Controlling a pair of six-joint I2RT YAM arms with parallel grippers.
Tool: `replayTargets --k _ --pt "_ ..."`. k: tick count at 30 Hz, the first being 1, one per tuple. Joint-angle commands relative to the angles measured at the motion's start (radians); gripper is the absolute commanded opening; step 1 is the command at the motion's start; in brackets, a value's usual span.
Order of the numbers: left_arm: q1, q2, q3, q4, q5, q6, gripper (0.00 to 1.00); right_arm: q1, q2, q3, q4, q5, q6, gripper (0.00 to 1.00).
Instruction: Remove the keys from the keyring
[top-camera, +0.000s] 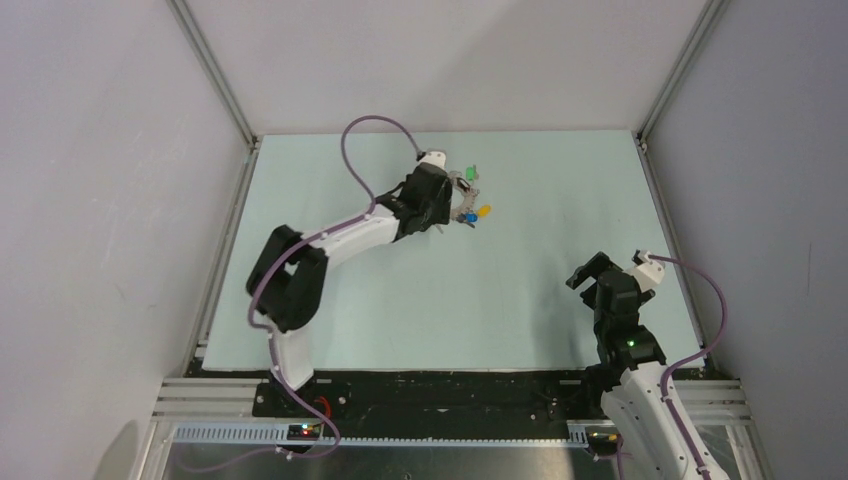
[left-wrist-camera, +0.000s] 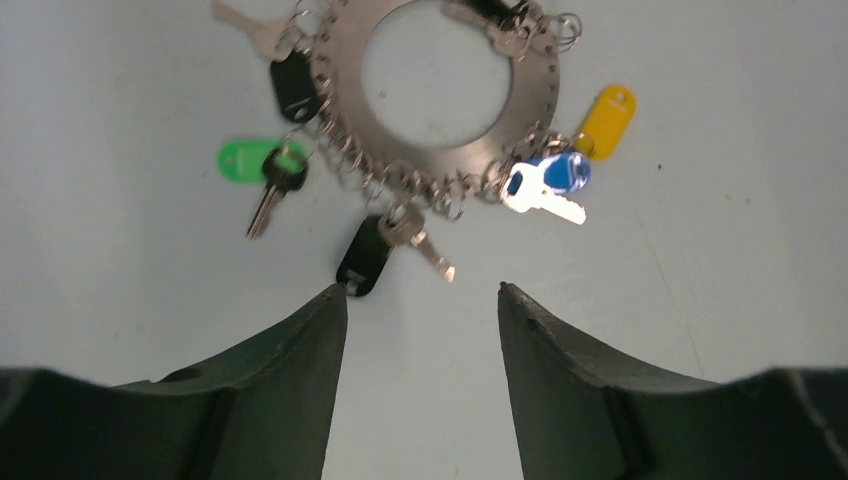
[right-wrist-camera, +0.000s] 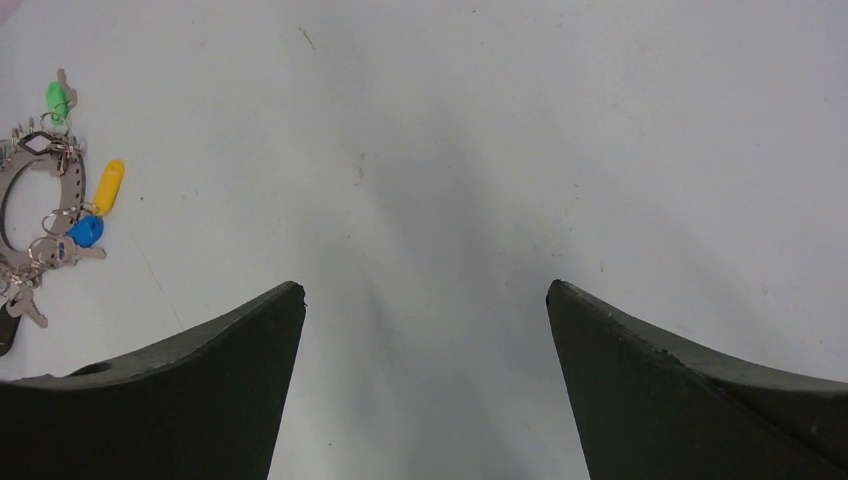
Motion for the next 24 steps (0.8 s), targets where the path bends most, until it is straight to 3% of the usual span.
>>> replayTargets --k 1,6,14,20,24 --pt "0.008 0.139 0.167 -0.034 0.04 0.037 0.61 -0.002 -0.006 0.019 0.027 -0.001 -0.008 0.97" --pt "0.043 0.285 0.376 -0.167 0.068 -0.027 0.59 -0.002 -0.012 0.016 0.028 -0.007 -0.012 0.96" --pt "0.065 0.428 0.54 -0.364 0.045 -0.071 0.61 -0.002 -0.019 0.013 0.028 -0.011 -0.015 0.96" --pt "0.067 0.491 0.635 -0.494 0.054 -0.065 0.55 -0.002 -0.023 0.012 0.029 -0.012 -0.015 0.96" --pt "0.083 0.583 0.803 -0.672 0.115 -0.064 0.52 -0.001 -0.027 0.011 0.028 -0.013 -0.015 0.96"
